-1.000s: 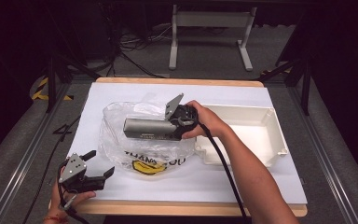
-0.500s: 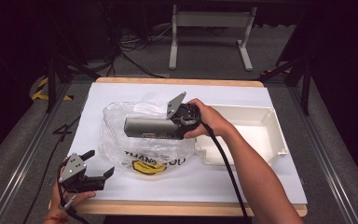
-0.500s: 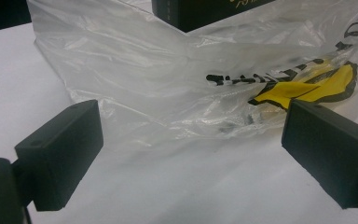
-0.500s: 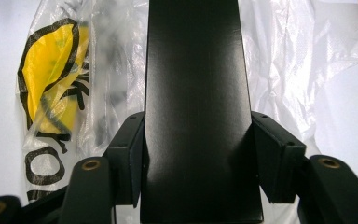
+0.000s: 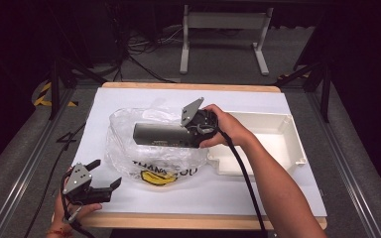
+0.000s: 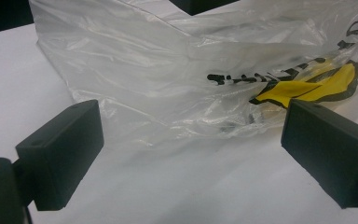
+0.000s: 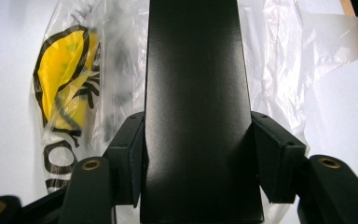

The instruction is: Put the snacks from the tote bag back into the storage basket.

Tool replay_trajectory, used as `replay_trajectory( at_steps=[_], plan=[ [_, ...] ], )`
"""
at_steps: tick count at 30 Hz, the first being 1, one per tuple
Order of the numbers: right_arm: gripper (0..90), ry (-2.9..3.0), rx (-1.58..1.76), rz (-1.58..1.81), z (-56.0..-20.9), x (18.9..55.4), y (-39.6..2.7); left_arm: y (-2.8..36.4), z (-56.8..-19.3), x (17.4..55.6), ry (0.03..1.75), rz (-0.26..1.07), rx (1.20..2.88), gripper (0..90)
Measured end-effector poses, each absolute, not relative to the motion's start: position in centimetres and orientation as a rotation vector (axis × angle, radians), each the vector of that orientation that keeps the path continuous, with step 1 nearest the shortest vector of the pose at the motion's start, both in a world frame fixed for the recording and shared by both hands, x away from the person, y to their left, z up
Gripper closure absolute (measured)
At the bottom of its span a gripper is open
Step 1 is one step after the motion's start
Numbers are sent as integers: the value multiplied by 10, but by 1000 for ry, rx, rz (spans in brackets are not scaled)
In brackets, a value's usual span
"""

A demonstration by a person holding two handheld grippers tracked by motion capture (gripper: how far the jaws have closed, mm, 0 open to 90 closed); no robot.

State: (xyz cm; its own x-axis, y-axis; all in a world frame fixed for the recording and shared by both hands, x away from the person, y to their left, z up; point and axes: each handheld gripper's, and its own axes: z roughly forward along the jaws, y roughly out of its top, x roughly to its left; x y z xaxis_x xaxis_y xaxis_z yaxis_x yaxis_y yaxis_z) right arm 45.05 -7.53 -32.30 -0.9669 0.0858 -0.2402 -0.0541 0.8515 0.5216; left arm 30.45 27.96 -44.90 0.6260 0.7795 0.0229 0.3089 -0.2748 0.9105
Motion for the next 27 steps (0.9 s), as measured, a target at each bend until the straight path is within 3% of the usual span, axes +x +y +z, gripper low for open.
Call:
replay_trajectory(
  at_steps=[27],
  plan=[
    [431, 2726, 51, 831, -301, 444, -102, 278, -450, 305, 864, 585, 1865, 71]
  ],
)
